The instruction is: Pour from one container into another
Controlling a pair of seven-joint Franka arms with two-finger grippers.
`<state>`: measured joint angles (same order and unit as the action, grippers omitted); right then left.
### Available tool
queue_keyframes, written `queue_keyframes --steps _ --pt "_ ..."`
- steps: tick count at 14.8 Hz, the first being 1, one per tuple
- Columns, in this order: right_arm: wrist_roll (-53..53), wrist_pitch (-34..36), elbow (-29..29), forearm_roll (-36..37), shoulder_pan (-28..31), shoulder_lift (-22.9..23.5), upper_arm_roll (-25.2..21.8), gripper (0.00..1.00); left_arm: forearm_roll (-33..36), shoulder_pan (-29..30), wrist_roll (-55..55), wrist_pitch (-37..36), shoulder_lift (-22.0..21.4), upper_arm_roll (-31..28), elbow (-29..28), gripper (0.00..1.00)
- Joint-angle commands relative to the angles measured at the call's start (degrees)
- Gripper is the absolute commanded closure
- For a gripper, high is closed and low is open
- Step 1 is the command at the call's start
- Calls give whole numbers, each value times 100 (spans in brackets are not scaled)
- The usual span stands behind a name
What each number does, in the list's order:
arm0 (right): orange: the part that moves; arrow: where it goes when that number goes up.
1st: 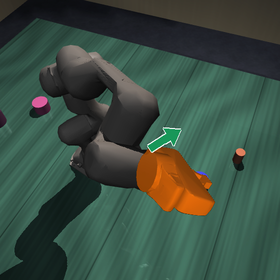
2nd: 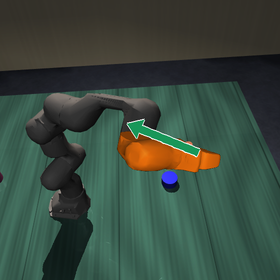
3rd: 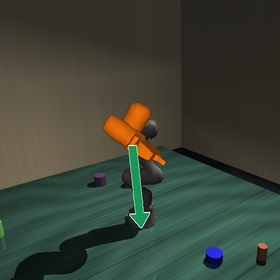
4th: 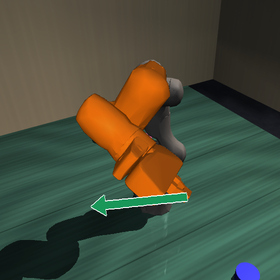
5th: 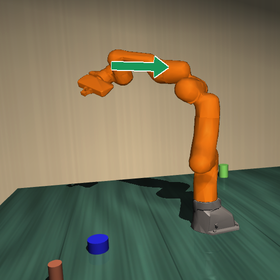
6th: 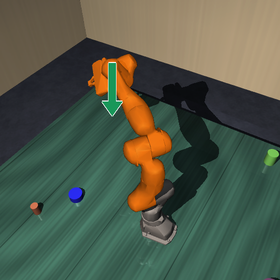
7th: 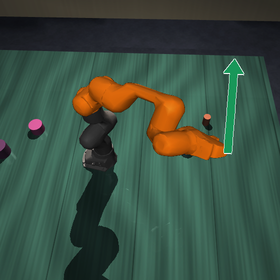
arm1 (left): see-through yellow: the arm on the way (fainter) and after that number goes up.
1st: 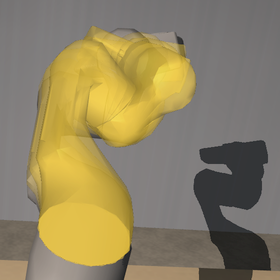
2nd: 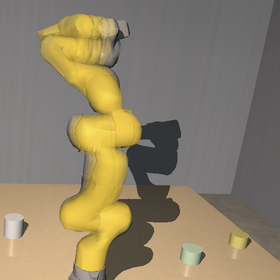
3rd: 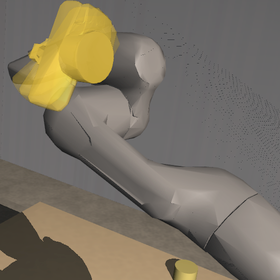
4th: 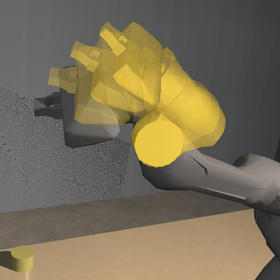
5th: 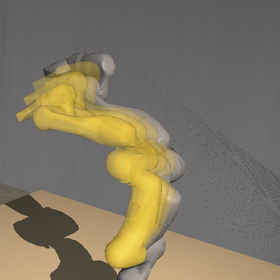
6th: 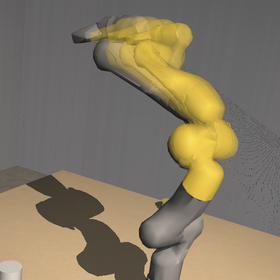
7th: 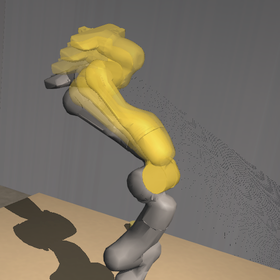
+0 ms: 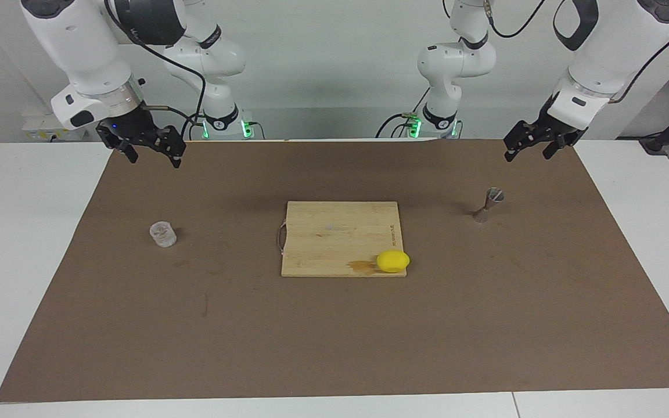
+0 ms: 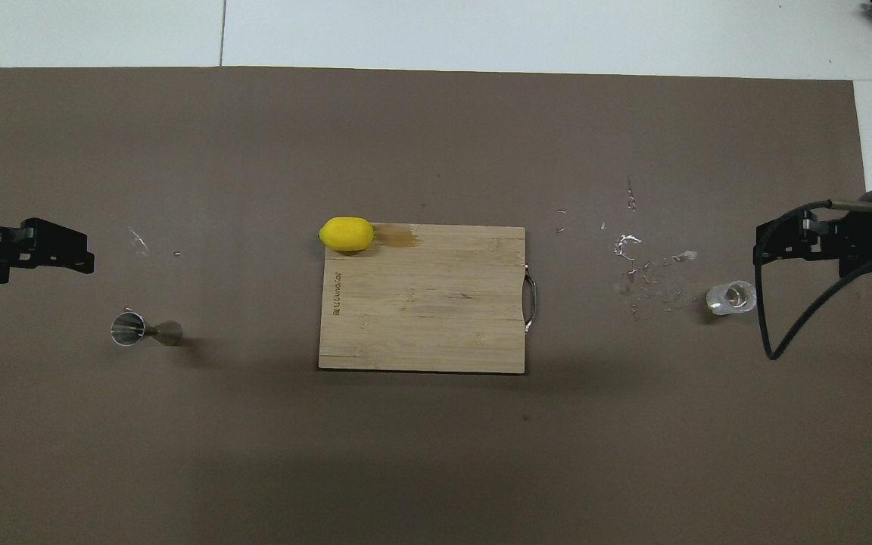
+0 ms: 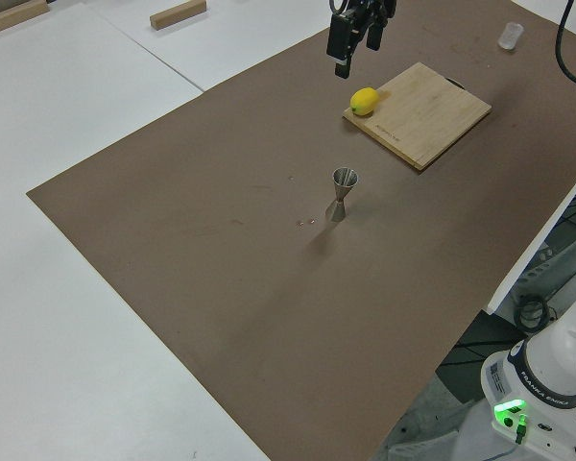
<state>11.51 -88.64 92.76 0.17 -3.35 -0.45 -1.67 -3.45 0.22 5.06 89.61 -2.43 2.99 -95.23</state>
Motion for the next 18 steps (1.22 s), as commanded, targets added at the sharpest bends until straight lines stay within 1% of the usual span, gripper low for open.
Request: queue_keyframes --steps 1,4,5,7,9,11,13,15,17,18 --pt "-88 -22 128 -87 19 -122 -17 0 -6 -57 -49 223 -73 -62 -145 0" --pt "-79 -13 128 -87 19 -122 -26 0 124 -22 -57 503 -108 -71 -276 0" --pt "-88 -22 128 -87 19 -122 -17 0 178 -13 -58 713 -134 -71 -433 0" --pt "-88 -22 128 -87 19 -122 -26 0 178 48 -66 1196 -292 -115 -819 0" --pt "-88 -13 119 -87 19 -122 -17 0 178 162 -84 1758 -537 -115 -1416 0" --pt "-88 -13 128 -87 19 -122 -26 0 178 171 -66 2278 -688 -115 -1848 0" --pt "-88 -22 119 -87 19 -122 -17 0 178 163 12 2507 -671 -106 -1902 0" --pt "-88 -13 128 -87 19 -122 -26 0 178 137 -5 2570 -627 -106 -1920 0" --pt "-88 -13 128 -87 19 -122 -17 0 178 171 13 2920 -618 -115 -2034 0" --pt "-79 -13 119 -87 19 -122 -26 0 178 171 13 2956 -618 -115 -2052 0"
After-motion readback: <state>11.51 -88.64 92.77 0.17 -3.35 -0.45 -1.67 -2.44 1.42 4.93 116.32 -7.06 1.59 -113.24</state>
